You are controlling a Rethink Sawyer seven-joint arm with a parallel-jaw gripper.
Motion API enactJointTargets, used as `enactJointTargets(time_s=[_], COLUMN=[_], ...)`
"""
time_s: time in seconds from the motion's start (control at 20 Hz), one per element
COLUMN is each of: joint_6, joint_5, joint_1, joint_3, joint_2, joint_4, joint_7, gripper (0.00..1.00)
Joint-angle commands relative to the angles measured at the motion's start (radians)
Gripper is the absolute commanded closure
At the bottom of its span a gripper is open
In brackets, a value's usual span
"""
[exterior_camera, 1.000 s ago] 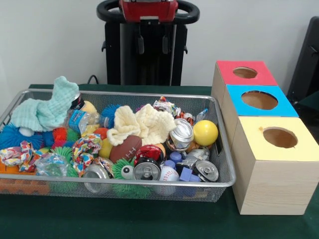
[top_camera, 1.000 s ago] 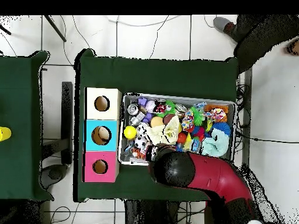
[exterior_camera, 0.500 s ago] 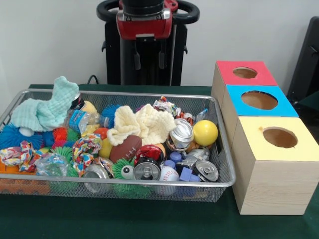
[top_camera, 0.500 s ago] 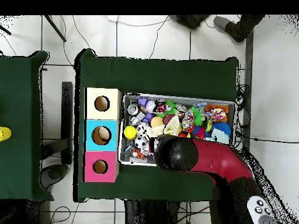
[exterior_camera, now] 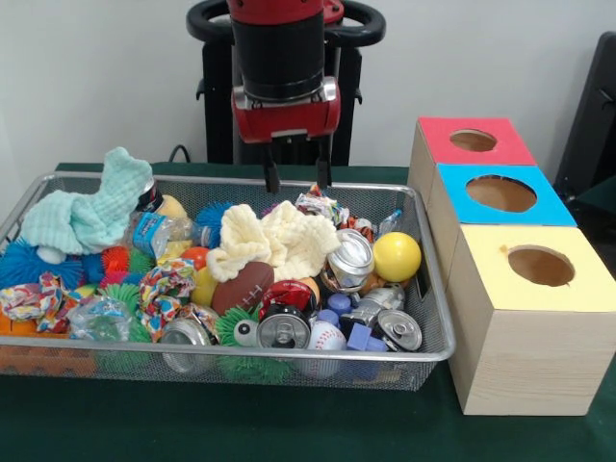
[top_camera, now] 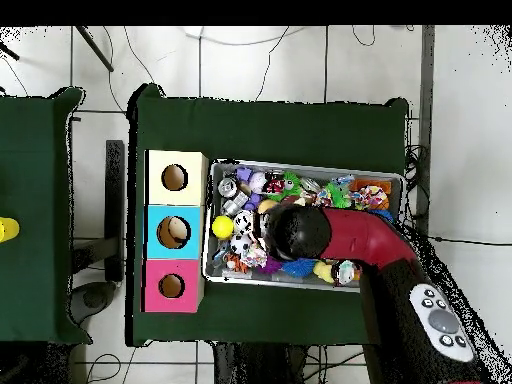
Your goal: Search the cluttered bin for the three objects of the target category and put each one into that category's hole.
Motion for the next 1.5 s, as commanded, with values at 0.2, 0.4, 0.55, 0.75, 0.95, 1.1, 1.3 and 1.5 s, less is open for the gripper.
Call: enactJointTargets(time_s=[0.2, 0.4, 0.55, 0.75, 0.95, 1.1, 1.3, 1.5], joint_6=[0.11, 0.056, 0.032, 0.001, -0.016, -0.014, -0.013, -0.057], joint_5=[-0.076, -0.091, -0.1, -0.109, -0.123, -0.135, -0.151, -0.178], joint_1=[-0.018, -0.026, -0.027, -0.034, -0.05, -0.061, -0.067, -0.062], joint_3=[0.077, 0.074, 0.076, 0.081, 0.088, 0.098, 0.109, 0.108], joint_2=[0.109, 0.117, 0.147, 0.179, 0.184, 0.184, 0.196, 0.229], joint_4=[-0.15, -0.121, -0.125, -0.129, -0.119, -0.12, -0.13, -0.133], joint_7=[-0.154, -0.142, -0.143, -0.145, -0.144, -0.145, -0.138, -0.11], gripper=[0.0, 0.0, 0.0, 0.0, 0.0, 0.0, 0.0, 0.0])
